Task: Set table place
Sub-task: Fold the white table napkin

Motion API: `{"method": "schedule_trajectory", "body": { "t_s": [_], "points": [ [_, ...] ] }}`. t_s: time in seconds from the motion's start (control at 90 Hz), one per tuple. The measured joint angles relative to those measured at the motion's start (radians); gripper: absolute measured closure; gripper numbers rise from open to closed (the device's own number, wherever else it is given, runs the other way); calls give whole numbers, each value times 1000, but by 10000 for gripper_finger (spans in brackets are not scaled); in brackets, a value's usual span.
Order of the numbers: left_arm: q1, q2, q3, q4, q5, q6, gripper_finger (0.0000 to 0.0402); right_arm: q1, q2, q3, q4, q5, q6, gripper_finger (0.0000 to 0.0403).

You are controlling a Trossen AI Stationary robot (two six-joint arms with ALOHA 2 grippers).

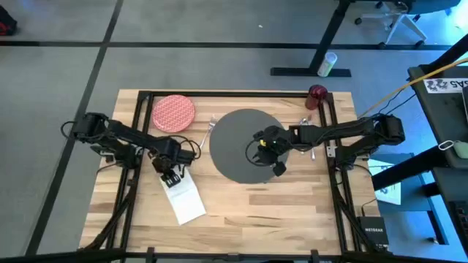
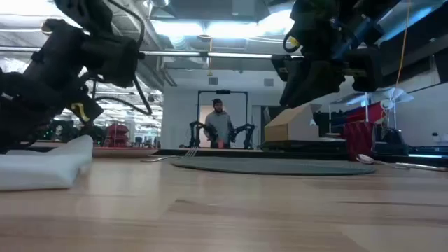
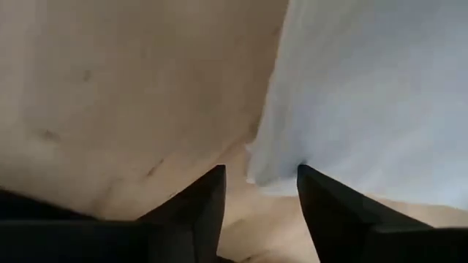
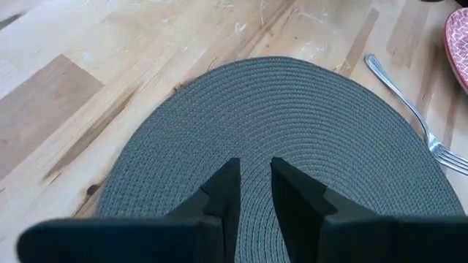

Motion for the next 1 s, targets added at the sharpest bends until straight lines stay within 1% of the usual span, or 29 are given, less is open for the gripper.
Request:
{"method": "schedule_trajectory", "body": {
  "t_s": [0.056, 0.122, 0.211, 0.278, 0.522, 0.578, 0.856, 1.0],
  "points": [
    [-3, 0, -7, 23, 24, 0, 247, 0, 0, 0, 0, 0, 0, 338],
    [-11, 0, -10, 32, 28, -8, 249, 0, 0, 0, 0, 0, 0, 338],
    [-20, 0, -11, 27, 27, -23, 264, 0, 0, 0, 0, 0, 0, 338],
    [-28, 0, -11, 22, 27, -27, 285, 0, 0, 0, 0, 0, 0, 338],
    [-34, 0, -11, 19, 27, -21, 380, 0, 0, 0, 0, 10, -1, 338],
    [-34, 0, -11, 18, 26, -17, 393, 0, 0, 0, 0, 10, -1, 338],
    [-34, 0, -11, 17, 26, -16, 398, 0, 0, 0, 1, 10, 0, 338],
    [-34, 0, -11, 17, 26, -18, 377, 0, 0, 0, 1, 11, 0, 338]
  ]
}}
